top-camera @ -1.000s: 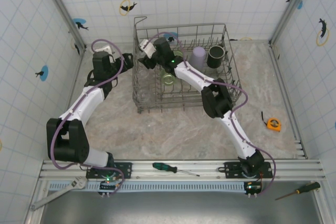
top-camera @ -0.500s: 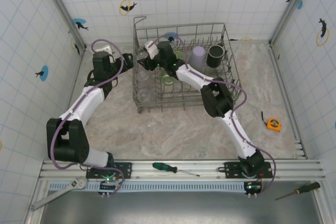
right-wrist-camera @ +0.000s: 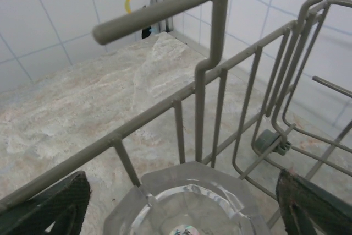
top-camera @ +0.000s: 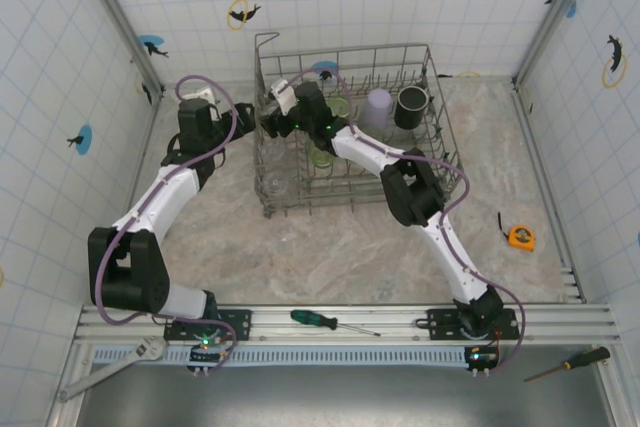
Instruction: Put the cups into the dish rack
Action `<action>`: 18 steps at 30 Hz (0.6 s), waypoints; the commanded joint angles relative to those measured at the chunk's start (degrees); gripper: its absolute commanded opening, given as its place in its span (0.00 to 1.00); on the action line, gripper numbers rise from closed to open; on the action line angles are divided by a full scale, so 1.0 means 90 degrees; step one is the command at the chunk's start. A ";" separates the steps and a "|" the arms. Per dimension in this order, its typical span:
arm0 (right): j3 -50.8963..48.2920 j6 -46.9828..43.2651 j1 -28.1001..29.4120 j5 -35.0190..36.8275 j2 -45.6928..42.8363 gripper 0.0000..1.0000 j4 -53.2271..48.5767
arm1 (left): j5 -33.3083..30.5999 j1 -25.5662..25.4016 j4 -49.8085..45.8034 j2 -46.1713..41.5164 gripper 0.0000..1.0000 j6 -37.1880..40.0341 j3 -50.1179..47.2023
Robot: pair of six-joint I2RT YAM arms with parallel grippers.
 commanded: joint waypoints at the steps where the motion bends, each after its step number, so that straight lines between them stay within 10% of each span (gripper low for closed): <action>1: -0.0004 -0.0023 0.0436 0.0125 -0.0744 0.96 0.0551 | 0.0643 -0.0446 -0.0433 -0.0045 0.98 0.0337 -0.0005; 18: 0.0230 -0.0840 0.0132 0.2157 -0.1835 1.00 -0.0427 | -0.1067 -0.0377 -0.0751 -0.0661 0.98 0.0621 0.0333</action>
